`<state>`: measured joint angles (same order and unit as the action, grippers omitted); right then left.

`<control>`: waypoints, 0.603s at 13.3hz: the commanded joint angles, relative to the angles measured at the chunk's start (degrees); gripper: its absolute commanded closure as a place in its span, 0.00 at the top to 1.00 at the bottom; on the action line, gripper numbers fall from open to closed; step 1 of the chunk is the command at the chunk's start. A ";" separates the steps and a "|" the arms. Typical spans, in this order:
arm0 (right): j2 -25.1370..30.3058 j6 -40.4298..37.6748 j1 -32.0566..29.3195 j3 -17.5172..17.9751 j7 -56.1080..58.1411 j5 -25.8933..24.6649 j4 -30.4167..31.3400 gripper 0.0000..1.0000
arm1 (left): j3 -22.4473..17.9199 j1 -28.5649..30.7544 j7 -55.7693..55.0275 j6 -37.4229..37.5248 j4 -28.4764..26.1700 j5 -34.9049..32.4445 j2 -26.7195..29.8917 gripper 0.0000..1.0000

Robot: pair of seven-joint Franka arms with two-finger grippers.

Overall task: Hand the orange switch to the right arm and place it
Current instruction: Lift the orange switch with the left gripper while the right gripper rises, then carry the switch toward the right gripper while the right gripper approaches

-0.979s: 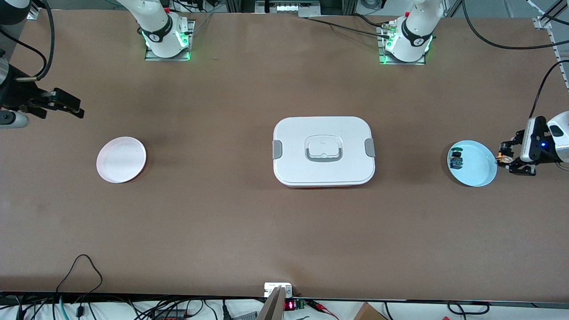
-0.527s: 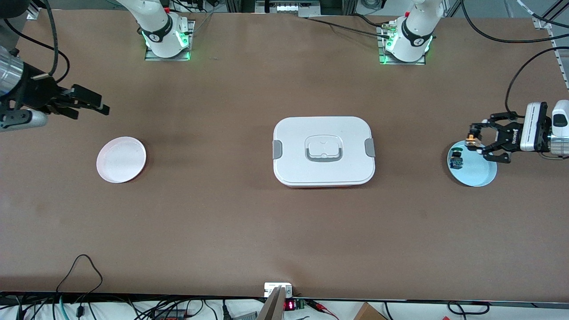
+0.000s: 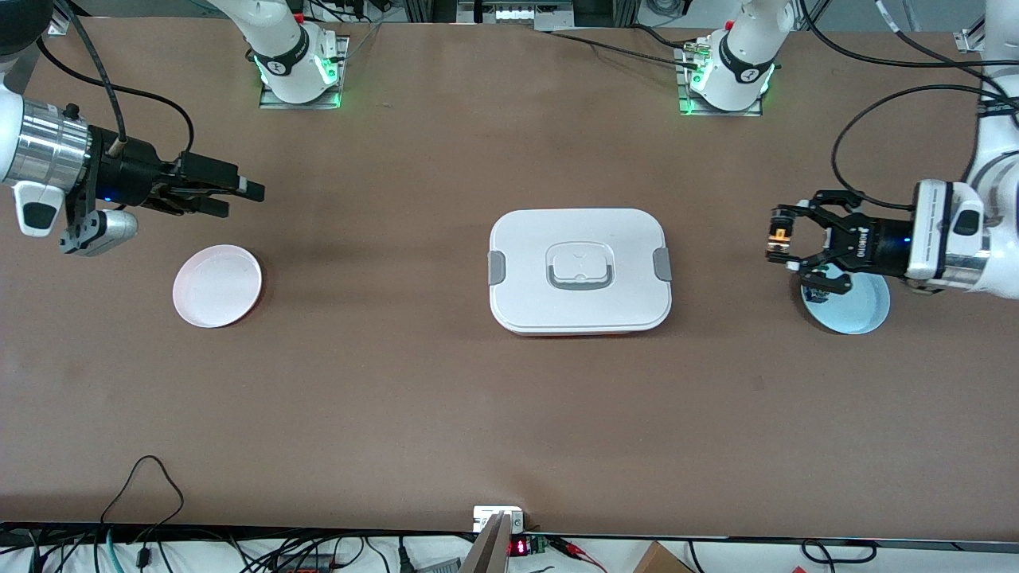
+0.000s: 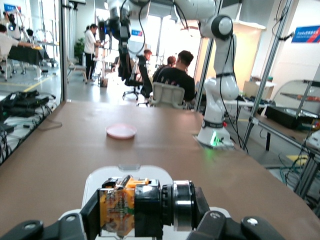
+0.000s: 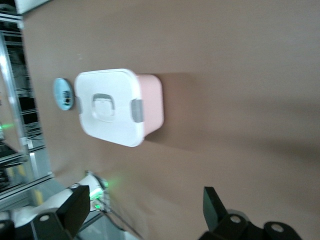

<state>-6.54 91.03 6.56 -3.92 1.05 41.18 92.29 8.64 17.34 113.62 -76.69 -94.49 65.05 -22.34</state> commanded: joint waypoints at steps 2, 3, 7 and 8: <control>-1.10 -0.85 1.08 -0.12 0.71 16.43 1.93 1.00 | 3.65 -1.96 -2.51 -5.73 -0.26 5.35 0.63 0.00; -1.37 -0.85 1.61 -0.12 0.79 18.39 2.02 1.00 | 4.45 -2.13 -3.57 -6.36 -0.26 5.78 0.63 0.00; -6.72 -7.35 4.86 -0.12 6.66 31.91 3.86 1.00 | 14.54 -1.96 -9.81 -16.70 -5.69 10.96 3.95 0.00; -7.78 -7.36 5.21 -0.12 7.90 34.12 3.86 1.00 | 17.09 -1.87 -10.86 -20.21 -9.19 14.19 6.58 0.00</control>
<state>-12.48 84.97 11.01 -3.73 5.87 70.87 95.89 22.56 14.77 104.47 -92.02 -96.96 74.69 -21.57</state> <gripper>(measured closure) 0.000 0.282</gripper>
